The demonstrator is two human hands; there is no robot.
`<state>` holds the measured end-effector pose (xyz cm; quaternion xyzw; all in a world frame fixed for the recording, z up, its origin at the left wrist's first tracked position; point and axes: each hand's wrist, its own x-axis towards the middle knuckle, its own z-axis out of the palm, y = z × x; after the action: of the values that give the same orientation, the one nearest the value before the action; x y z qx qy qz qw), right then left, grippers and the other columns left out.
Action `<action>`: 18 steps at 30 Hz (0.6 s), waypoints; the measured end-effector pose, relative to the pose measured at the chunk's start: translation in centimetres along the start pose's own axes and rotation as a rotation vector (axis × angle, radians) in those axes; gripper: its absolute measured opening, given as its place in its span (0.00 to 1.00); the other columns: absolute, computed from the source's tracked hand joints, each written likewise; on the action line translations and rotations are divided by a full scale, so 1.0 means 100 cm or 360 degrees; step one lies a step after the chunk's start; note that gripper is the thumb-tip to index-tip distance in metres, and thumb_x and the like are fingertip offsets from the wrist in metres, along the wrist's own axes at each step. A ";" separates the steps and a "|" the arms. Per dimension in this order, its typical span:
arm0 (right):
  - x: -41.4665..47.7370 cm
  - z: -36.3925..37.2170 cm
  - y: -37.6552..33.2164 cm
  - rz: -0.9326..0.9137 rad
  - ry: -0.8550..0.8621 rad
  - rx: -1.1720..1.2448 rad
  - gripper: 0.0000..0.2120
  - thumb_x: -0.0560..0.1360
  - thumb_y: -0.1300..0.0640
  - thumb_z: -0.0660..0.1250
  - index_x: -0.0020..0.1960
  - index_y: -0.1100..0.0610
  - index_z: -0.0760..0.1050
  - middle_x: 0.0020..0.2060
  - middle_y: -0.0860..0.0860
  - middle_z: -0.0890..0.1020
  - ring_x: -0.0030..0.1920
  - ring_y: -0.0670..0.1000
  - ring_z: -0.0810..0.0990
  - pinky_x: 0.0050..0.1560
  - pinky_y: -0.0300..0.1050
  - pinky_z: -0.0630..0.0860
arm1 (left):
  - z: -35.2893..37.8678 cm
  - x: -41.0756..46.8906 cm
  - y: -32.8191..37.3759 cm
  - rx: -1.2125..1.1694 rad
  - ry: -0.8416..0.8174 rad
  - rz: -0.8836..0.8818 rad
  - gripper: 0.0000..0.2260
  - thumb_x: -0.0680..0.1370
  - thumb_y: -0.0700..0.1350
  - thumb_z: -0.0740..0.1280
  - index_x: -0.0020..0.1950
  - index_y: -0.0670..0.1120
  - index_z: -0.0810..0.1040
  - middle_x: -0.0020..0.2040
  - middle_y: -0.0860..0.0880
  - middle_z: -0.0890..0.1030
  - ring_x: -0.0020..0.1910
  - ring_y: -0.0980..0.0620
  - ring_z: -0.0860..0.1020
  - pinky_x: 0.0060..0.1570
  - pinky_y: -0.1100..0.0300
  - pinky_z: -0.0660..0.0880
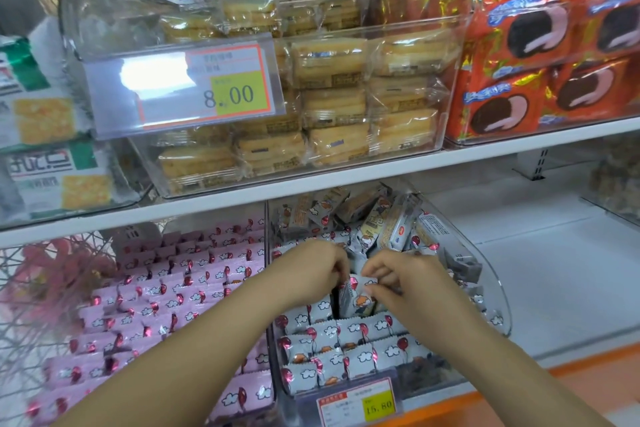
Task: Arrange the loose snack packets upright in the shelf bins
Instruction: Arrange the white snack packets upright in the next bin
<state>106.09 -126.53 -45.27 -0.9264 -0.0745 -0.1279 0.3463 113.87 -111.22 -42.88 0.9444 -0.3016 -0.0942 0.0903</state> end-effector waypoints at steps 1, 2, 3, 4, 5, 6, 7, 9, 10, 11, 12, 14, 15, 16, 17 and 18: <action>0.000 0.001 -0.001 -0.0024 -0.0019 -0.0027 0.07 0.74 0.55 0.70 0.52 0.51 0.79 0.45 0.45 0.83 0.42 0.38 0.78 0.50 0.35 0.76 | -0.001 -0.001 -0.001 0.0016 -0.0007 0.0009 0.10 0.78 0.38 0.60 0.49 0.48 0.79 0.47 0.52 0.77 0.46 0.52 0.75 0.45 0.61 0.71; 0.000 0.002 -0.002 -0.0057 -0.0049 -0.0069 0.06 0.74 0.54 0.70 0.52 0.50 0.79 0.45 0.45 0.83 0.43 0.39 0.78 0.52 0.37 0.76 | 0.000 -0.001 -0.001 0.0034 -0.0012 0.0018 0.09 0.78 0.38 0.59 0.48 0.49 0.77 0.50 0.51 0.77 0.48 0.51 0.76 0.48 0.59 0.72; 0.000 0.004 -0.003 -0.0103 -0.0093 -0.0143 0.06 0.75 0.53 0.68 0.52 0.49 0.80 0.45 0.43 0.84 0.45 0.40 0.78 0.56 0.38 0.73 | 0.001 -0.003 -0.002 0.0059 -0.0019 0.0023 0.09 0.78 0.38 0.58 0.45 0.49 0.75 0.50 0.50 0.77 0.49 0.50 0.75 0.50 0.56 0.74; 0.001 0.006 -0.005 -0.0158 -0.0137 -0.0252 0.07 0.76 0.51 0.66 0.53 0.46 0.80 0.45 0.43 0.84 0.47 0.41 0.78 0.59 0.39 0.69 | 0.002 -0.003 -0.002 0.0106 -0.0025 0.0028 0.09 0.78 0.38 0.58 0.43 0.50 0.72 0.50 0.49 0.77 0.49 0.49 0.75 0.50 0.54 0.74; 0.001 0.008 -0.006 -0.0215 -0.0173 -0.0375 0.09 0.78 0.49 0.64 0.55 0.44 0.79 0.46 0.42 0.83 0.50 0.42 0.76 0.61 0.40 0.64 | 0.003 -0.004 -0.003 0.0169 -0.0036 0.0033 0.10 0.79 0.38 0.58 0.41 0.51 0.70 0.49 0.49 0.77 0.48 0.48 0.75 0.49 0.52 0.75; 0.002 0.009 -0.006 -0.0259 -0.0205 -0.0458 0.10 0.79 0.48 0.61 0.57 0.42 0.78 0.47 0.42 0.83 0.52 0.43 0.74 0.60 0.41 0.61 | 0.004 -0.004 -0.005 0.0240 -0.0056 0.0037 0.11 0.79 0.38 0.59 0.39 0.51 0.68 0.47 0.49 0.76 0.46 0.48 0.75 0.47 0.51 0.75; 0.002 0.010 -0.004 -0.0279 -0.0247 -0.0485 0.12 0.80 0.47 0.58 0.59 0.41 0.77 0.48 0.42 0.83 0.54 0.44 0.73 0.59 0.42 0.59 | 0.005 -0.005 -0.007 0.0289 -0.0077 0.0038 0.11 0.80 0.39 0.59 0.39 0.51 0.68 0.45 0.49 0.76 0.45 0.47 0.74 0.44 0.53 0.74; 0.004 0.007 -0.004 -0.0291 -0.0304 -0.0428 0.13 0.81 0.47 0.56 0.60 0.40 0.76 0.49 0.42 0.82 0.54 0.43 0.72 0.57 0.41 0.58 | 0.001 -0.010 -0.011 0.0254 -0.0114 0.0028 0.07 0.81 0.42 0.58 0.44 0.50 0.72 0.43 0.50 0.76 0.42 0.48 0.74 0.42 0.55 0.72; 0.003 0.005 -0.004 -0.0289 -0.0308 -0.0329 0.13 0.81 0.47 0.57 0.61 0.41 0.76 0.50 0.41 0.82 0.53 0.42 0.73 0.58 0.39 0.59 | -0.002 -0.012 -0.012 0.0194 -0.0122 0.0024 0.06 0.81 0.44 0.58 0.48 0.51 0.74 0.44 0.51 0.77 0.42 0.49 0.74 0.42 0.56 0.72; 0.004 0.001 -0.003 -0.0268 -0.0294 -0.0209 0.12 0.80 0.49 0.59 0.60 0.42 0.77 0.50 0.40 0.82 0.52 0.40 0.74 0.58 0.37 0.62 | -0.005 -0.015 -0.012 0.0144 -0.0094 0.0039 0.07 0.81 0.45 0.58 0.52 0.52 0.75 0.46 0.52 0.78 0.44 0.51 0.75 0.44 0.56 0.72; 0.004 -0.004 -0.002 -0.0237 -0.0245 -0.0104 0.12 0.79 0.51 0.62 0.60 0.42 0.77 0.50 0.40 0.82 0.51 0.39 0.76 0.57 0.36 0.67 | -0.008 -0.017 -0.011 0.0128 -0.0041 0.0080 0.08 0.81 0.47 0.58 0.57 0.54 0.75 0.51 0.53 0.79 0.47 0.52 0.76 0.48 0.57 0.72; 0.002 -0.014 0.004 -0.0196 -0.0083 -0.0083 0.12 0.77 0.54 0.65 0.59 0.44 0.79 0.50 0.39 0.81 0.50 0.39 0.76 0.56 0.38 0.72 | -0.009 -0.019 -0.006 0.0172 0.0039 0.0226 0.13 0.81 0.51 0.59 0.65 0.57 0.72 0.61 0.57 0.77 0.57 0.55 0.74 0.59 0.57 0.69; 0.001 -0.019 0.007 -0.0202 -0.0006 -0.0171 0.12 0.76 0.55 0.67 0.58 0.44 0.79 0.50 0.39 0.82 0.51 0.41 0.76 0.58 0.40 0.72 | -0.008 -0.020 -0.003 0.0211 0.0034 0.0294 0.15 0.81 0.53 0.60 0.68 0.58 0.70 0.65 0.58 0.74 0.63 0.56 0.71 0.64 0.55 0.65; -0.001 -0.022 0.008 -0.0218 0.0045 -0.0284 0.12 0.75 0.54 0.68 0.57 0.44 0.80 0.50 0.39 0.82 0.53 0.42 0.76 0.60 0.43 0.70 | -0.005 -0.021 -0.001 0.0253 -0.0001 0.0337 0.17 0.80 0.55 0.60 0.69 0.58 0.70 0.68 0.60 0.72 0.66 0.56 0.68 0.68 0.54 0.62; -0.003 -0.024 0.008 -0.0221 0.0039 -0.0415 0.12 0.75 0.52 0.68 0.58 0.43 0.79 0.52 0.38 0.81 0.57 0.43 0.74 0.64 0.44 0.65 | -0.001 -0.020 0.000 0.0300 -0.0042 0.0354 0.17 0.80 0.56 0.61 0.69 0.58 0.70 0.69 0.60 0.70 0.68 0.56 0.67 0.70 0.53 0.60; -0.005 -0.026 0.006 -0.0204 -0.0021 -0.0539 0.13 0.76 0.49 0.66 0.60 0.42 0.78 0.56 0.36 0.79 0.61 0.42 0.71 0.66 0.42 0.59 | 0.002 -0.019 -0.001 0.0342 -0.0068 0.0348 0.17 0.79 0.56 0.63 0.68 0.58 0.71 0.69 0.60 0.70 0.69 0.55 0.66 0.70 0.52 0.60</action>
<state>105.29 -128.71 -43.90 -0.9656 -0.1132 -0.1542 0.1759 112.36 -110.08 -42.89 0.9080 -0.4128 -0.0709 -0.0080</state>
